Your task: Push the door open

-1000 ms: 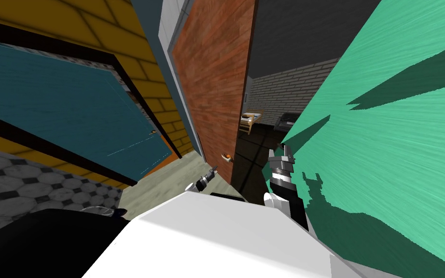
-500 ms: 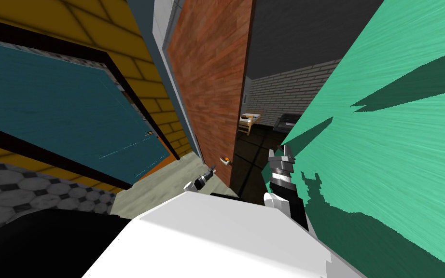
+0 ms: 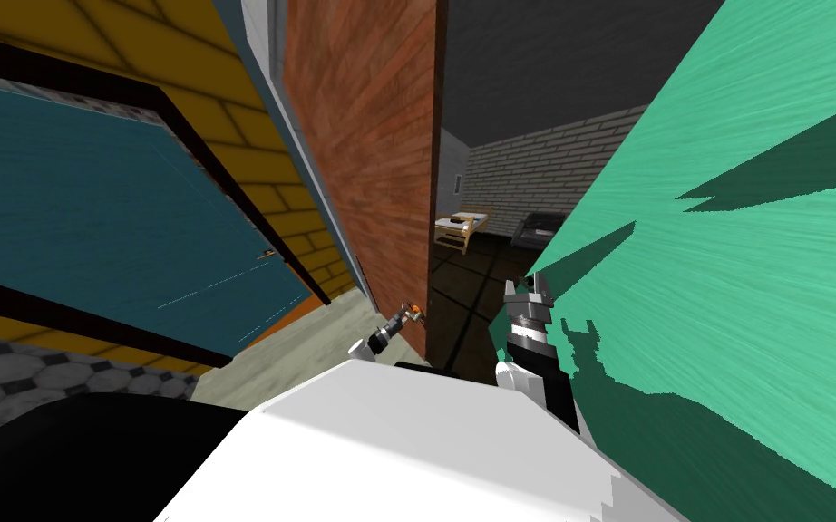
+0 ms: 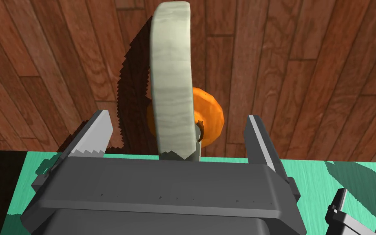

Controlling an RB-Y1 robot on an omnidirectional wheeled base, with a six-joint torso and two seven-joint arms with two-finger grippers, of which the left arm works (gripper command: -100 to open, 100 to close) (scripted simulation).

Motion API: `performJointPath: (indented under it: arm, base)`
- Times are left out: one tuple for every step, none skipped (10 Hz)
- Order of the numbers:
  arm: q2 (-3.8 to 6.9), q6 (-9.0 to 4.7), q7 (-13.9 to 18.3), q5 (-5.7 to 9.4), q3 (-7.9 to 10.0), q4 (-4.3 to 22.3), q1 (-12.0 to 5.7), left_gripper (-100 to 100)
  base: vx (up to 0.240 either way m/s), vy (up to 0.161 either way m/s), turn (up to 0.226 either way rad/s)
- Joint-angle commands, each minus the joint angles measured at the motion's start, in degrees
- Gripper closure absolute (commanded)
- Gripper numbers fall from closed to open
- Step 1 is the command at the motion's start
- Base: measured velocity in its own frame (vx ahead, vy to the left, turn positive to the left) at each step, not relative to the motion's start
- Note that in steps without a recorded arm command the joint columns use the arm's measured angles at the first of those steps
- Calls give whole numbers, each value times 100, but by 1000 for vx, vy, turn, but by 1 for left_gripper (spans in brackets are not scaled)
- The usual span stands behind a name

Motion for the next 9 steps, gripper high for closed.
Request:
performJointPath:
  arm:
    - [-174,-30,-15,11,14,58,-55,-100]
    - [-118,-23,-21,8,9,51,-40,-100]
    - [-118,-23,-21,8,9,51,-40,100]
    - [-118,-23,-21,8,9,51,-40,100]
    - [-118,-23,-21,8,9,51,-40,100]
    - [-118,-23,-21,8,9,51,-40,100]
    - [-118,-23,-21,8,9,51,-40,100]
    - [-118,-23,-21,8,9,51,-40,100]
    - [-98,-208,-82,-166,-29,82,-88,100]
  base:
    - [146,-95,-17]
    - [61,-41,0]
    - [-6,3,3]
    - [-17,18,-13]
    - [-9,17,-24]
    - [-3,5,-4]
    - [0,0,0]
    - [0,0,0]
    - [29,-13,11]
